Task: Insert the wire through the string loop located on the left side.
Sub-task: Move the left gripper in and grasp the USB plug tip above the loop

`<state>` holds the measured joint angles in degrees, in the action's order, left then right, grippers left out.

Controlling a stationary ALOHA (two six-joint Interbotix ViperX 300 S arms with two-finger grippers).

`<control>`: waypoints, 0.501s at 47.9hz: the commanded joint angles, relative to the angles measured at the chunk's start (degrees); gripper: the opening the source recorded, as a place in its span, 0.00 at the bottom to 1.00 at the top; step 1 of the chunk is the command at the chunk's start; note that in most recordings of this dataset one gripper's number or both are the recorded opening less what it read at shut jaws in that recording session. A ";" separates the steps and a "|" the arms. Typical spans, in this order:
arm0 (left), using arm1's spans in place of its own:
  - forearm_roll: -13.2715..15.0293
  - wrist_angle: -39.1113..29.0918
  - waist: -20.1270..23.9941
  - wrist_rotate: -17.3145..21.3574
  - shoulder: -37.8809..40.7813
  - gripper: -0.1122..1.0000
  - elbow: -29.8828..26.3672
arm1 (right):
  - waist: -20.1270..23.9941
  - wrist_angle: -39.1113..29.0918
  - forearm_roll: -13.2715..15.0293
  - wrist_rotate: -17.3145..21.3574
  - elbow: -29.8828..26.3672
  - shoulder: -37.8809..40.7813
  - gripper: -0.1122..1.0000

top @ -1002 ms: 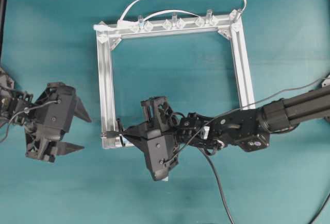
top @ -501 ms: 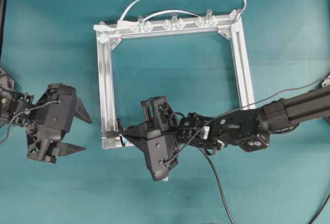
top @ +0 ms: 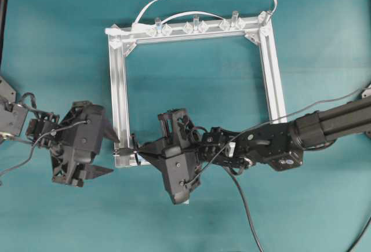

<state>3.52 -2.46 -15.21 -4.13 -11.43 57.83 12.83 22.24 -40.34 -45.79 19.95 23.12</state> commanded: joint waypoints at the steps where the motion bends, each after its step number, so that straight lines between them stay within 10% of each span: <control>1: -0.09 0.62 0.97 -0.44 -0.18 0.86 -0.70 | -0.09 0.53 0.26 -0.09 -1.41 -1.14 0.18; 24: 0.00 0.62 3.08 -0.88 -0.18 0.79 -1.58 | -0.09 0.62 0.18 -0.09 -1.41 -1.14 0.18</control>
<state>3.43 -2.29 -12.39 -4.31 -11.25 57.48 12.83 22.24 -40.34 -45.79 19.95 23.12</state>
